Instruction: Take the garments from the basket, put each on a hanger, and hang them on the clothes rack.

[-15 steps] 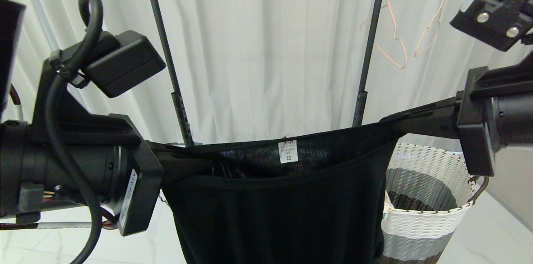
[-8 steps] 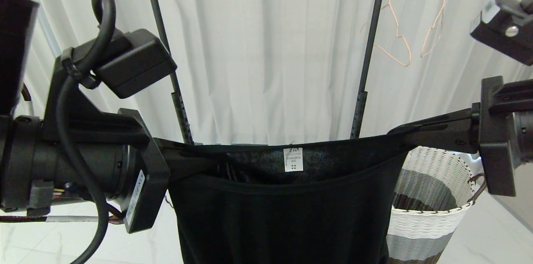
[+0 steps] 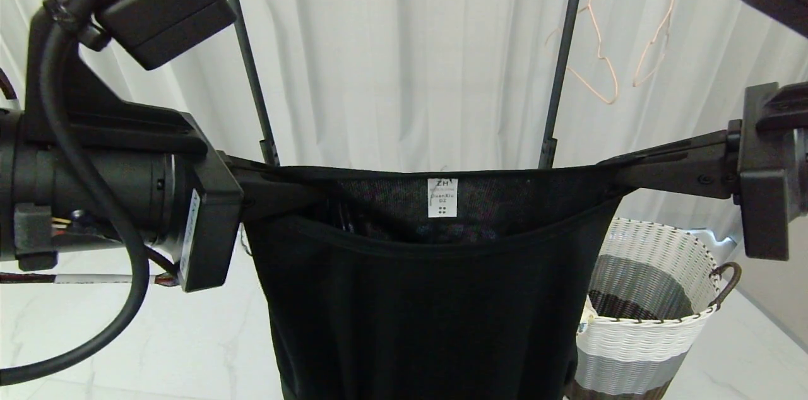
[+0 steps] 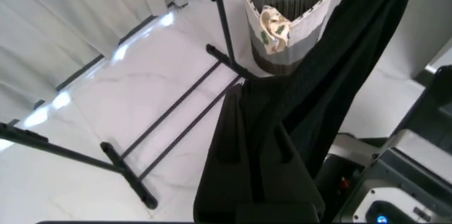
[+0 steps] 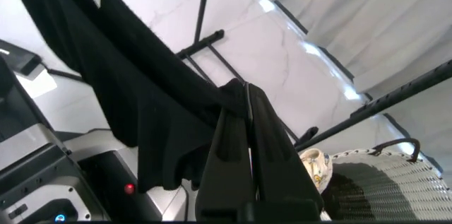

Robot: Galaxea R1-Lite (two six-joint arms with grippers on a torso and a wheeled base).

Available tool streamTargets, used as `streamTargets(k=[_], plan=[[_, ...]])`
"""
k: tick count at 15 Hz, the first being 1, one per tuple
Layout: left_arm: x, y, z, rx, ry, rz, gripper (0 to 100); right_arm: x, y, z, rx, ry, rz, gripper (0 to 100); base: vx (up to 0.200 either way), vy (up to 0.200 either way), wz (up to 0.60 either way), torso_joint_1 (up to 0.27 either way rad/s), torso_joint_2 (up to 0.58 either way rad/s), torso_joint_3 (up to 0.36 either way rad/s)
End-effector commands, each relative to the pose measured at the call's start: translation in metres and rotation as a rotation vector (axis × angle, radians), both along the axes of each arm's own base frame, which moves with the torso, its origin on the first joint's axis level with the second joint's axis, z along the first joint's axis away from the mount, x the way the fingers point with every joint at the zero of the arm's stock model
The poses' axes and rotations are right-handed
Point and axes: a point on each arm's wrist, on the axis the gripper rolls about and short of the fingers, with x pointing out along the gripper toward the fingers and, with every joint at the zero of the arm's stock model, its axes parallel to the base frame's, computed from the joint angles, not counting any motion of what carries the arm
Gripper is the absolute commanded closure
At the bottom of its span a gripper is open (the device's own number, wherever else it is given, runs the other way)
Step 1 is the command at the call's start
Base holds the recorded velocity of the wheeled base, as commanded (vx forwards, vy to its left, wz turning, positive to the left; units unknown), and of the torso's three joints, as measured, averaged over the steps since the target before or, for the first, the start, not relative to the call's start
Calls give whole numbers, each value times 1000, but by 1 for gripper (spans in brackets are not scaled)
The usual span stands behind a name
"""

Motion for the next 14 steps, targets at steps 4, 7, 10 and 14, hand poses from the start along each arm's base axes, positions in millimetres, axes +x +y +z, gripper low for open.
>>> streamTargets(k=[4, 7, 10, 14], plan=[[19, -17, 9, -76, -126, -97, 100, -22, -12, 5, 5, 10, 62, 100, 0, 0, 0, 0, 0, 0], [25, -24, 15, -95, -142, -116, 100, -38, -3, 3, 0, 37, 161, 100, 0, 0, 0, 0, 0, 0], [25, -24, 17, -101, -147, -121, 100, -40, 3, -1, -16, 48, 183, 100, 0, 0, 0, 0, 0, 0], [19, -19, 19, -99, -142, -124, 100, -33, 1, -1, -13, 46, 140, 100, 0, 0, 0, 0, 0, 0]])
